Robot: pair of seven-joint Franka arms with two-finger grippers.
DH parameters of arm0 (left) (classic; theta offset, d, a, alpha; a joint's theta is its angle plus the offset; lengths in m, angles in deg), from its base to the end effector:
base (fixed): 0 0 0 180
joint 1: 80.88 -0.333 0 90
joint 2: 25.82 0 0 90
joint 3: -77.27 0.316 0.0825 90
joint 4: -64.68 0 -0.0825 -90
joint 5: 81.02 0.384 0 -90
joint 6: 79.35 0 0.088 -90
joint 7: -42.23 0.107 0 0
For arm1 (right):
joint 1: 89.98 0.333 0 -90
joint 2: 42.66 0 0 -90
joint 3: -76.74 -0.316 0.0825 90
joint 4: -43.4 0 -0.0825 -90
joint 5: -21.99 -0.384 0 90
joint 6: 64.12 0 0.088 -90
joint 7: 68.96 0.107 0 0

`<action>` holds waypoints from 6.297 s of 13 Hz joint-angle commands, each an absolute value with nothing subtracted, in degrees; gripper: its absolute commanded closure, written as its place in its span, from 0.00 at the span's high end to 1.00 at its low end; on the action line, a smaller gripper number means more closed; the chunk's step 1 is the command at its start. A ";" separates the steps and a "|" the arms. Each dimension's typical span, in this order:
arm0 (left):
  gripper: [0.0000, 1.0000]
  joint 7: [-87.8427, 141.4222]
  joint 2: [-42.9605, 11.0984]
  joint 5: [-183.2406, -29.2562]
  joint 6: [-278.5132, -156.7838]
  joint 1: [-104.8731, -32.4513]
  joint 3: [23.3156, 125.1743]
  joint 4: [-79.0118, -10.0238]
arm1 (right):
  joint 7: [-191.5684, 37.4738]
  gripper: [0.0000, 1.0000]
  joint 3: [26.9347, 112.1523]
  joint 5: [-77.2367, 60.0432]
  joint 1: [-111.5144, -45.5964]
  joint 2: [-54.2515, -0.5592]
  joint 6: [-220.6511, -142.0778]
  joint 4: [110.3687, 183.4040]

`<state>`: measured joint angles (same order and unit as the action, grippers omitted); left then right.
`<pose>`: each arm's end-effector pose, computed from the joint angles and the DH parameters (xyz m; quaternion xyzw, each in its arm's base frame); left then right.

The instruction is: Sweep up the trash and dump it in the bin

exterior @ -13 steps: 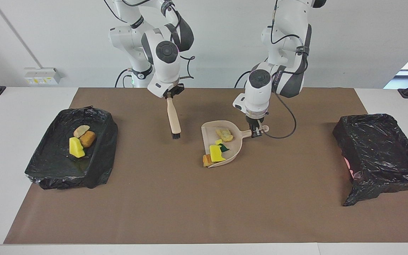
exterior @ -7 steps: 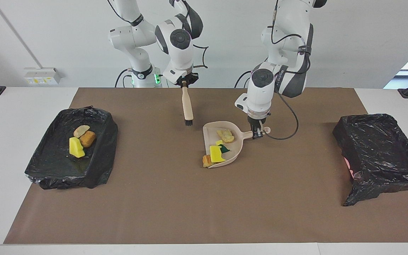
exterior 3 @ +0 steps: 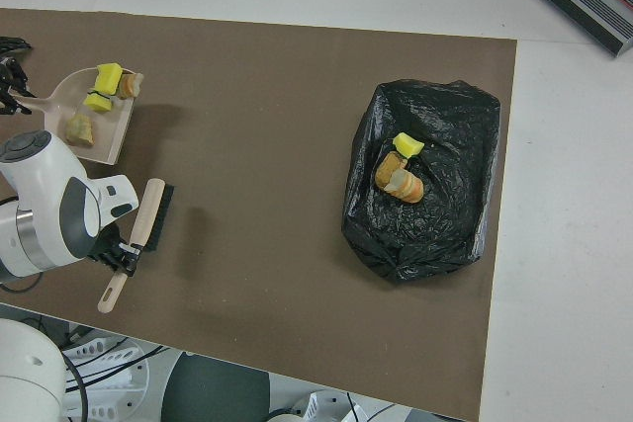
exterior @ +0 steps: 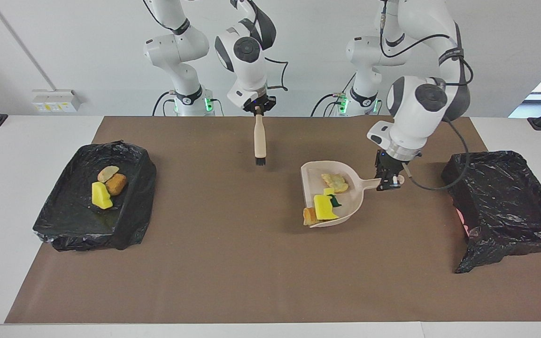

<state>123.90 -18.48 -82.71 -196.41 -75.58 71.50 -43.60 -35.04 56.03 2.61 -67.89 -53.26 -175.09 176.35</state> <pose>0.5837 -0.1140 0.4399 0.6949 -0.7187 0.0218 0.0086 0.3208 0.3302 0.3970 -0.9879 0.0061 0.1523 0.0303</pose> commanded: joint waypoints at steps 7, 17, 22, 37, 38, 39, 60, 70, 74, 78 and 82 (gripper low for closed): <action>0.00 144.85 -18.17 -95.15 -186.15 -101.40 70.60 -37.01 | -36.71 0.00 56.18 -3.93 -62.74 -54.17 -182.75 183.49; 0.00 157.11 -13.95 -101.77 -178.76 -119.54 70.51 -25.67 | -35.74 1.00 56.18 -3.85 -61.68 -51.19 -189.80 185.26; 0.00 156.14 -6.67 -95.20 -179.28 -122.54 71.91 -11.90 | -36.88 1.00 56.70 -1.40 -66.41 -50.48 -189.71 179.90; 0.00 156.05 -4.63 -44.56 -192.82 -112.96 71.21 -9.41 | -37.14 1.00 57.06 21.55 -86.28 -45.47 -169.63 148.11; 0.00 155.70 -4.90 -43.77 -192.65 -112.18 71.38 -9.24 | -37.32 1.00 57.14 21.38 -87.77 -45.56 -166.37 145.55; 0.00 155.61 -5.33 -42.11 -192.47 -111.30 71.47 -9.06 | -38.19 1.00 57.14 21.29 -89.35 -46.43 -164.51 144.05; 0.00 85.62 -7.36 -71.53 -179.72 -79.32 70.51 -19.60 | -62.63 1.00 79.92 20.50 -89.97 -52.33 -148.32 137.44; 0.00 27.87 -1.13 -78.38 -183.06 -54.79 70.51 -16.63 | -62.37 1.00 79.21 20.85 -89.55 -52.33 -147.44 137.27; 0.00 16.59 0.63 -78.82 -188.23 -51.18 69.36 -16.27 | -62.10 1.00 79.56 20.41 -89.98 -52.15 -146.47 137.00; 0.00 12.54 5.36 -78.92 -192.20 -47.06 69.62 -14.61 | -62.11 1.00 79.29 20.41 -89.89 -52.06 -146.47 136.91; 0.00 5.51 8.11 -77.85 -196.16 -45.90 69.28 -14.59 | -62.11 1.00 79.38 20.41 -89.89 -52.15 -146.47 136.91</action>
<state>8.89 6.62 -78.53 -195.42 -47.16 68.58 -16.60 -60.56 79.74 20.87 -89.08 -51.08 -147.13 136.03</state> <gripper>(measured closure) 0.670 0.000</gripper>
